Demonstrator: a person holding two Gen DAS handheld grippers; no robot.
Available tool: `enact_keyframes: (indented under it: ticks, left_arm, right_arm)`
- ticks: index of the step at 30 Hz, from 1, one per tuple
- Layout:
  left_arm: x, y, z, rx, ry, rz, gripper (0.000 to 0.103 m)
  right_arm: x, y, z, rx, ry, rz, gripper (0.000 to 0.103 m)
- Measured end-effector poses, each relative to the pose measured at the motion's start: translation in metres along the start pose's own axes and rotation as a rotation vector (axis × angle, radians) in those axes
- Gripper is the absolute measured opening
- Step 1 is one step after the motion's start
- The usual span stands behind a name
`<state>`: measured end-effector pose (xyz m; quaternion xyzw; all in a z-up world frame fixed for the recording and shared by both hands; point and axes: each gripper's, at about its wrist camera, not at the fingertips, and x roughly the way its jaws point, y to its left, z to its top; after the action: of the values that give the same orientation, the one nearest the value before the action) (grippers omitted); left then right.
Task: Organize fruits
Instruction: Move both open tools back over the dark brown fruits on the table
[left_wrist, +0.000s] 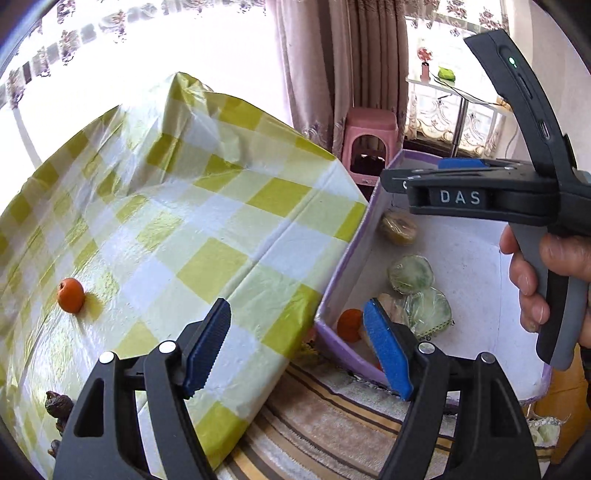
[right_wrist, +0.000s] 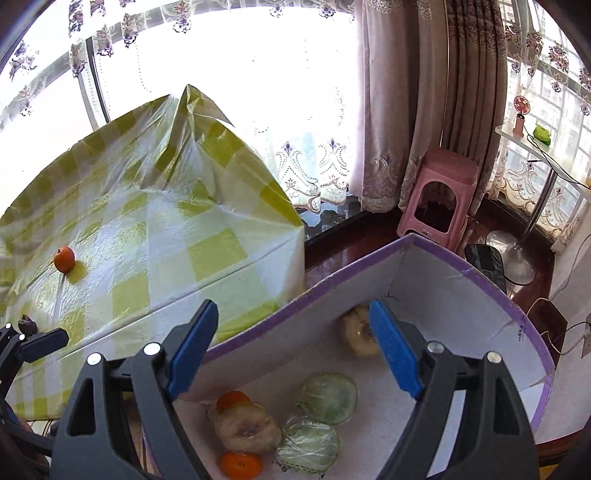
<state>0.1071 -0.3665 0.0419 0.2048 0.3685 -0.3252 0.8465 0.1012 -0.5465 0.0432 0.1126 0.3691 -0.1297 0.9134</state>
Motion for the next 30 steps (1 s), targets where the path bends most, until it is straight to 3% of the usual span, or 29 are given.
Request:
enact_keyframes:
  ticks: [14, 30]
  left_arm:
    - [-0.063, 0.115, -0.058, -0.312, -0.100, 0.129, 0.073]
    - [-0.111, 0.236, -0.162, -0.659, -0.108, 0.277, 0.072]
  right_arm:
    - [-0.005, 0.119, -0.020, -0.177, 0.029, 0.167, 0.084]
    - [-0.008, 0.219, -0.045, -0.306, 0.055, 0.302, 0.084]
